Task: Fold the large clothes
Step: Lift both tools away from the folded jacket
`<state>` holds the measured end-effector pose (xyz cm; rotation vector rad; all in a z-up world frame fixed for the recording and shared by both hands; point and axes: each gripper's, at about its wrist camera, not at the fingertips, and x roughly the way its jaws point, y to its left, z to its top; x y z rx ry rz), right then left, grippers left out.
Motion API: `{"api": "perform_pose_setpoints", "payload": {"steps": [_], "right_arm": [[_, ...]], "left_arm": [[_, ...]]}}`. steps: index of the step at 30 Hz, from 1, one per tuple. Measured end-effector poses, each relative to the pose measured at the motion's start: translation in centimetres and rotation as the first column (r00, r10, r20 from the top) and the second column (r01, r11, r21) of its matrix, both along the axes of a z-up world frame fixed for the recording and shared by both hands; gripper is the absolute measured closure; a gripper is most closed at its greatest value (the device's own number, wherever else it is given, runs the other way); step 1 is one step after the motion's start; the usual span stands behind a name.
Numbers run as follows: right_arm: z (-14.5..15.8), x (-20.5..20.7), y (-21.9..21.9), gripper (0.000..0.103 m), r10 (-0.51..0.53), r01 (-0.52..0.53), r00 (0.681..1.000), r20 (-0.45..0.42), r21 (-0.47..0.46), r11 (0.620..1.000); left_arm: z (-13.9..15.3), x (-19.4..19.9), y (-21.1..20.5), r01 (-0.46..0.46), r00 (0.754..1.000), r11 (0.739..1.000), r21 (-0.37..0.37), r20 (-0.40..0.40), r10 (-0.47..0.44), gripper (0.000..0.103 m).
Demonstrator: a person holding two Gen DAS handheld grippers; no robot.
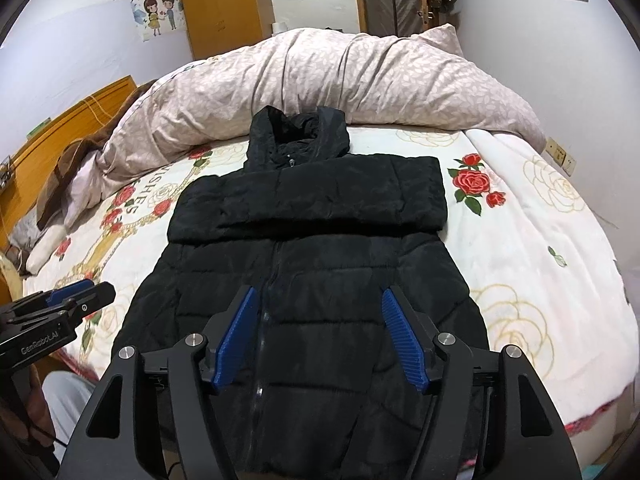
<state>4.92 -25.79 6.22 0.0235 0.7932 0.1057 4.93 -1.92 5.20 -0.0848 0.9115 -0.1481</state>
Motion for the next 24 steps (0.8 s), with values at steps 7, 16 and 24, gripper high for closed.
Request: {"api": "perform_pose_setpoints", "payload": {"steps": [7,16,24], "right_arm": [[-0.1,-1.7,1.5,0.038,0.018,-0.018,1.000,-0.024,-0.014,1.000],[0.2,-2.1,2.4,0.038,0.029,-0.030,0.999,-0.026,-0.036,0.999],[0.2,-1.7,2.5,0.038,0.023,-0.024,1.000,-0.017,-0.047,0.999]], "left_arm": [[0.0,-2.0,-0.5,0.017,1.000,1.000,-0.008,-0.015,-0.017,0.055],[-0.1,-2.8,-0.6,0.020,0.999,1.000,-0.006,-0.025,-0.021,0.054],[-0.4,-2.4,-1.1,0.033,0.999,0.999,-0.012,-0.040,-0.034,0.053]]}}
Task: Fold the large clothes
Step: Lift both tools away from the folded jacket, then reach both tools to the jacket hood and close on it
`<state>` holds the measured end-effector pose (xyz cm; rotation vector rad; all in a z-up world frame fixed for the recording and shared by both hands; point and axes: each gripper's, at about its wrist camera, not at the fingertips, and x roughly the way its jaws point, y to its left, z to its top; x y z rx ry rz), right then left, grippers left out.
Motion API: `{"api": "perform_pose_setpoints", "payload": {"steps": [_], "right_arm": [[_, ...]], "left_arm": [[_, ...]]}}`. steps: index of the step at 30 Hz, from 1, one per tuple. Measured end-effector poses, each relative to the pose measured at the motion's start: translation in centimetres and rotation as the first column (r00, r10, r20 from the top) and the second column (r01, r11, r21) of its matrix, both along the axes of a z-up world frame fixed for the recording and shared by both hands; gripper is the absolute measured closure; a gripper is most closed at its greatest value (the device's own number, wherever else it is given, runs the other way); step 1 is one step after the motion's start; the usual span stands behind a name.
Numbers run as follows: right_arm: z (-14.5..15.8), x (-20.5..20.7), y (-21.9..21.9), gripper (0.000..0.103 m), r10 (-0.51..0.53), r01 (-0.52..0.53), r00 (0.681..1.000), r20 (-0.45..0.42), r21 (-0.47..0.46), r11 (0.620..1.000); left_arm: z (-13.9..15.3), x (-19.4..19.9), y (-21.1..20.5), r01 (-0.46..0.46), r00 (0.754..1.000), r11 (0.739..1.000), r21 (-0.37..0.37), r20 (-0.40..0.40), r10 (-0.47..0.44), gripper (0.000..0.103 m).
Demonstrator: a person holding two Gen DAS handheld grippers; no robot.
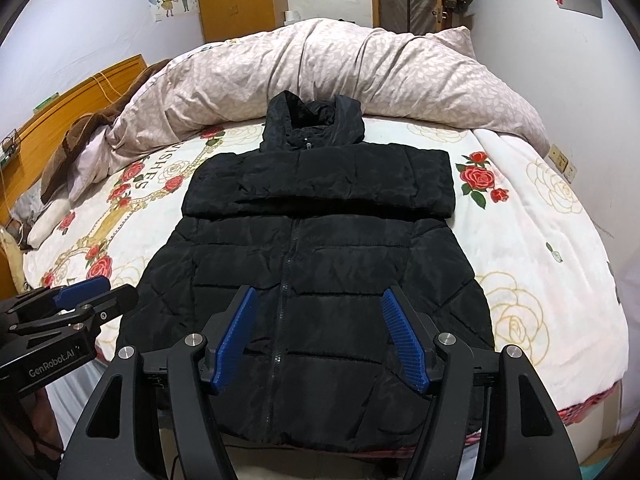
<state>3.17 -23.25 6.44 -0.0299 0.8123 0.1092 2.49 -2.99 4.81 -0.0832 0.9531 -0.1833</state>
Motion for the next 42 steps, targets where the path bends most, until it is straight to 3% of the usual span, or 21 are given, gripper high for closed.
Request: {"api": "perform_pose_setpoints", "payload": {"steps": [14,24,30,33,42], "right_arm": [[-1.3,3.6,0.0,0.038,-0.005,0.005,1.000,-0.017,-0.012,1.000],[-2.5,8.4,0.5,0.038,0.019,-0.020,0.999,-0.032,-0.026,0.999],[-2.6,13.4,-0.3,0.037,0.035,-0.034,0.999,-0.038,0.018,0.999],[-2.7,16.6,-0.9,0.022,0.050,-0.048,0.997,-0.053,0.051,0.998],[-3.2,26.5,-1.6,0.022,0.075,-0.071,0.993,-0.093,0.042,0.997]], "left_arm": [[-1.6,3.1,-0.5,-0.002,0.999,1.000,0.006,-0.042,0.002,0.053],[-2.8,7.8,-0.3,-0.009,0.999,1.000,0.005,-0.051,0.009,0.053],[-3.2,12.5,-0.4,0.003,0.999,1.000,0.003,-0.049,-0.003,0.053],[-3.6,15.5,-0.3,0.007,0.999,1.000,-0.002,-0.047,-0.007,0.052],[-4.4,25.4,0.5,0.003,0.999,1.000,0.004,-0.050,-0.002,0.050]]}}
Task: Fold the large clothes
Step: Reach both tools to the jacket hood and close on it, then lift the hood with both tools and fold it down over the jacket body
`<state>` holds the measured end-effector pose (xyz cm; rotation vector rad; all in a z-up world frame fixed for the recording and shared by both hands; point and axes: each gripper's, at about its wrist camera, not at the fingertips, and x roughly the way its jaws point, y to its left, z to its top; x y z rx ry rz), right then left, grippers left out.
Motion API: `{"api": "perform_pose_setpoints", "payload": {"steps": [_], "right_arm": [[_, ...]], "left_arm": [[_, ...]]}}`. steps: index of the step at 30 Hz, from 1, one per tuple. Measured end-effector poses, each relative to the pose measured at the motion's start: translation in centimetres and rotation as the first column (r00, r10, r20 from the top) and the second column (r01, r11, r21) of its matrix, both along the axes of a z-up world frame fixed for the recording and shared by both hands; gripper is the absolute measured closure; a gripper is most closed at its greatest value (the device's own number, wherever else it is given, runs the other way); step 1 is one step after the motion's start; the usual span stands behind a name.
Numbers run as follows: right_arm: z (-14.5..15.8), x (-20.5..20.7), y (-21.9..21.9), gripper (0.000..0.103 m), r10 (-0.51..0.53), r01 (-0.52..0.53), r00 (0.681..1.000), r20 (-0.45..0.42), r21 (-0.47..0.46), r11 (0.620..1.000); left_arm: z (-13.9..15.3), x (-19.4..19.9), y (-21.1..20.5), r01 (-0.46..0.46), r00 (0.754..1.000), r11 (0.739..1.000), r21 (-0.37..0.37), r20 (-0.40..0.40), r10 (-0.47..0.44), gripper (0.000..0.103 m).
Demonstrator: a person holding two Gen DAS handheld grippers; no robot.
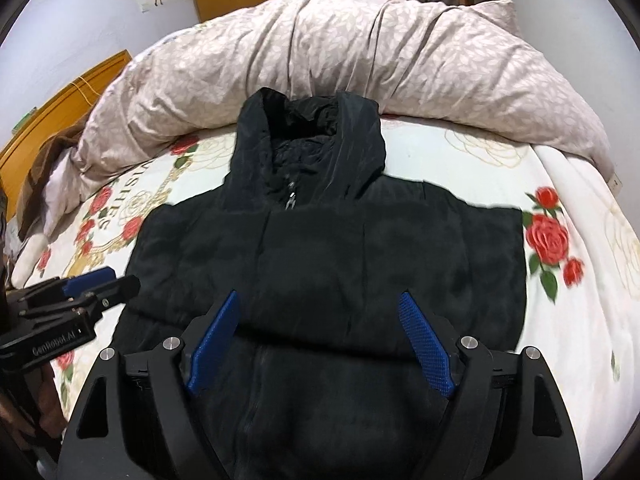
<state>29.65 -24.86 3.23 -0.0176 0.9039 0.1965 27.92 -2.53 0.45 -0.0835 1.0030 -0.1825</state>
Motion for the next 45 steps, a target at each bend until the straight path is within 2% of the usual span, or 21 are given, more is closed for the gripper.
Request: {"api": "perform_pose_setpoints", "payload": {"steps": [5,7,15,19,23,25,26,27,28,29,30,37,45], "right_arm": [[-0.3,6.5,-0.3,0.022,0.018,-0.018,1.000,-0.013,-0.011,1.000],[-0.4,9.4,-0.9,0.022,0.012,-0.012,1.000,-0.018,0.013,1.000],[-1.8,20.0,-3.2,0.022,-0.056,0.059,0.997,-0.047,0.054,0.997],[-2.8,24.0,-3.6,0.022,-0.071,0.073,0.996,-0.048,0.062,0.995],[-4.5,27.5,-3.6,0.022,-0.069,0.074,0.995,-0.075,0.069,0.995],[-5.7,28.7,-3.8,0.023,-0.083,0.092,0.993,-0.086,0.101,0.991],[-6.2,29.0,-3.9,0.037,-0.081,0.092,0.992,-0.099,0.117,0.989],[-6.6,29.3,-3.9,0.062,-0.081,0.096,0.990,-0.116,0.127,0.987],[-7.1,29.5,-3.9,0.071,-0.085,0.103,0.987,-0.136,0.136,0.985],[-7.1,29.4,-3.8,0.083,-0.083,0.102,0.988,-0.134,0.140,0.985],[-7.0,29.1,-3.7,0.089,-0.079,0.095,0.989,-0.124,0.135,0.986],[-3.4,24.8,-4.2,0.095,-0.073,0.076,0.997,-0.023,0.157,0.985],[0.5,17.1,-5.0,0.095,-0.064,0.053,0.997,0.049,0.190,0.980]], "left_arm": [[-0.7,6.2,0.5,0.000,1.000,1.000,0.000,0.000,0.000,0.048],[-1.1,8.8,0.9,-0.008,1.000,1.000,-0.005,-0.001,0.008,0.048],[-3.1,19.4,2.1,-0.061,0.998,0.998,-0.009,0.015,0.062,0.046],[-4.6,23.7,1.7,-0.060,0.998,0.998,0.002,0.014,0.060,0.046],[-5.8,27.0,1.8,-0.086,0.996,0.996,-0.031,0.024,0.087,0.046],[-6.6,28.2,1.9,-0.096,0.995,0.994,-0.060,0.017,0.097,0.046],[-7.0,28.6,1.8,-0.093,0.996,0.993,-0.076,0.008,0.094,0.047],[-7.3,28.9,1.6,-0.087,0.996,0.992,-0.087,0.007,0.088,0.062],[-7.6,29.1,1.2,-0.079,0.997,0.993,-0.089,0.006,0.080,0.081],[-7.8,29.1,1.0,-0.075,0.997,0.994,-0.084,0.001,0.075,0.088],[-7.8,29.0,0.8,-0.074,0.997,0.993,-0.094,0.012,0.075,0.096],[-4.1,25.0,1.8,-0.089,0.984,0.990,-0.110,0.142,0.104,0.100],[-0.1,18.8,2.3,-0.081,0.968,0.986,-0.149,0.223,0.113,0.100]]}}
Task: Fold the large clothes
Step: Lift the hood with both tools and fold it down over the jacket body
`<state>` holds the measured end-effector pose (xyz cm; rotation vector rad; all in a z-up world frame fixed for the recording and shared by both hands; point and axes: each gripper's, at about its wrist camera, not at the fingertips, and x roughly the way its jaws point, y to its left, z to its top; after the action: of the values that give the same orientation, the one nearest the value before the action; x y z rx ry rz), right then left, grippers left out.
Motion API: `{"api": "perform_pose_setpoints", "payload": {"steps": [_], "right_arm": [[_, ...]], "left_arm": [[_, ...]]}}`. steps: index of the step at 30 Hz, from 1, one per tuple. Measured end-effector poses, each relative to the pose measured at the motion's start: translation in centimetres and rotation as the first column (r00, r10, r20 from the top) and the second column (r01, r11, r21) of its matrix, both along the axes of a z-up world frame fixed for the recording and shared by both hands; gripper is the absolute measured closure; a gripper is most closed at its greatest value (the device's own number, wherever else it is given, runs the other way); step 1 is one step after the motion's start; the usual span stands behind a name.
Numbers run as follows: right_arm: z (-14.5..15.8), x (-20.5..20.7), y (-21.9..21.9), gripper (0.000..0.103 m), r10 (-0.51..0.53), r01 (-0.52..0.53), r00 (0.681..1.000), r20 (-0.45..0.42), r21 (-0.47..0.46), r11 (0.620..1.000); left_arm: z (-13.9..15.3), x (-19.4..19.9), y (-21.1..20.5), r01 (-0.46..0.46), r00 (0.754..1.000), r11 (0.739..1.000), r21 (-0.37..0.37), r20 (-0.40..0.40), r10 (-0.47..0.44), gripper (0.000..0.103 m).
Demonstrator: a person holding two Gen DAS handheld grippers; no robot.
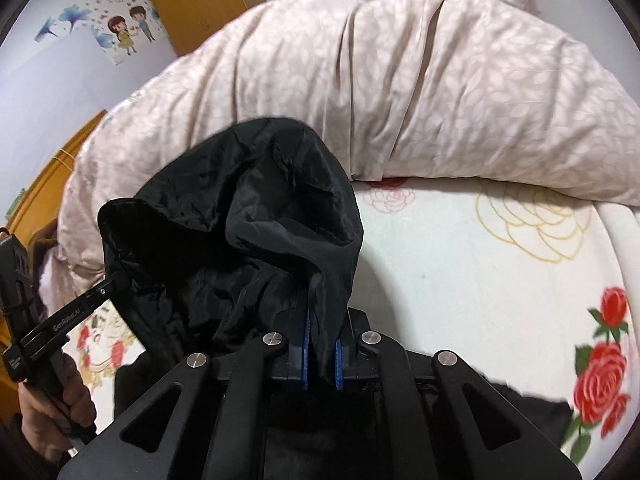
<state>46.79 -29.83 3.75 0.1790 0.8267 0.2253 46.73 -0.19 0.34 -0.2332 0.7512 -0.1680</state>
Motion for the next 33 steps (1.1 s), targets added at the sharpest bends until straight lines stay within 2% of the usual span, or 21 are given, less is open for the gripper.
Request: {"api": "perform_pose_setpoints", "payload": {"steps": [10,17,23,33], "right_arm": [[0.0,-7.8,-0.1,0.095,0.014,-0.015,1.000,0.002,0.026,1.000],[-2.0,-12.4,-0.6,0.095,0.013,-0.012,1.000,-0.027,0.030,0.999],[-4.5,-13.9,-1.1,0.095,0.008,-0.004,0.997,-0.081,0.048,0.999],[-6.7,-16.4,-2.4,0.090,0.006,0.000,0.994,-0.107,0.061,0.998]], "left_arm": [[0.5,-8.1,0.8,0.003,1.000,1.000,-0.023,0.020,-0.003,0.100],[-0.8,-12.5,1.9,-0.005,1.000,0.999,-0.032,-0.010,0.005,0.100],[-2.9,-15.0,2.6,-0.018,0.998,0.999,-0.037,-0.057,0.015,0.099],[-6.5,-17.7,3.8,-0.063,0.987,0.998,-0.007,-0.149,0.061,0.098]]}}
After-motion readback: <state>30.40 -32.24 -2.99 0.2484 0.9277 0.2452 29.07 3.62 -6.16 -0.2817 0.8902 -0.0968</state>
